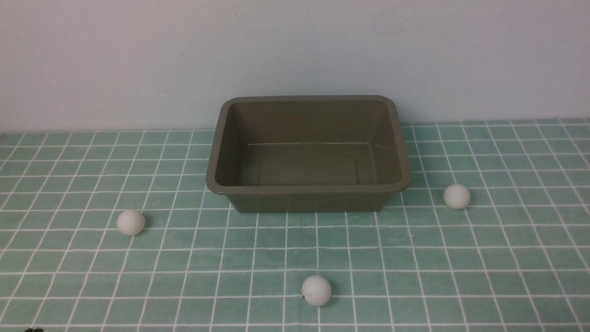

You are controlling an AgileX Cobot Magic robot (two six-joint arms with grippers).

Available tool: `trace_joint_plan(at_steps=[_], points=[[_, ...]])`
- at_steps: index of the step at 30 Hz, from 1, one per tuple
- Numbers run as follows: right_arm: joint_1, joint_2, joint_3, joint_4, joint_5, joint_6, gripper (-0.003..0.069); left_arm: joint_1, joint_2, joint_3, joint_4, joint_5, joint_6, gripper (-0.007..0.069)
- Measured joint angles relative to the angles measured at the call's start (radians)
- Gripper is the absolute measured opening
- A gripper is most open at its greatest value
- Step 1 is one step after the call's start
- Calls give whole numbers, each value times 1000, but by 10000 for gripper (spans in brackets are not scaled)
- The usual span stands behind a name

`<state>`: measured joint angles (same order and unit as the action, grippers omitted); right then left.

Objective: Put the table tennis balls in the box on the green coffee tablecloth.
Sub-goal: 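Reach for and grasp a ping pong ball on the table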

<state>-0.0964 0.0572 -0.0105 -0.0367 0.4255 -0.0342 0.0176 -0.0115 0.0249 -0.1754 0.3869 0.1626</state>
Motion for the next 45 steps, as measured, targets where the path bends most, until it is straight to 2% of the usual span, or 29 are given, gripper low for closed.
trace_joint_plan(at_steps=[23,45], points=[[0,0,0,-4,-12,0,-16,0,0,0,0,0,0,-4],[0,0,0,-12,-693,18,-16,0,0,0,0,0,0,-4]])
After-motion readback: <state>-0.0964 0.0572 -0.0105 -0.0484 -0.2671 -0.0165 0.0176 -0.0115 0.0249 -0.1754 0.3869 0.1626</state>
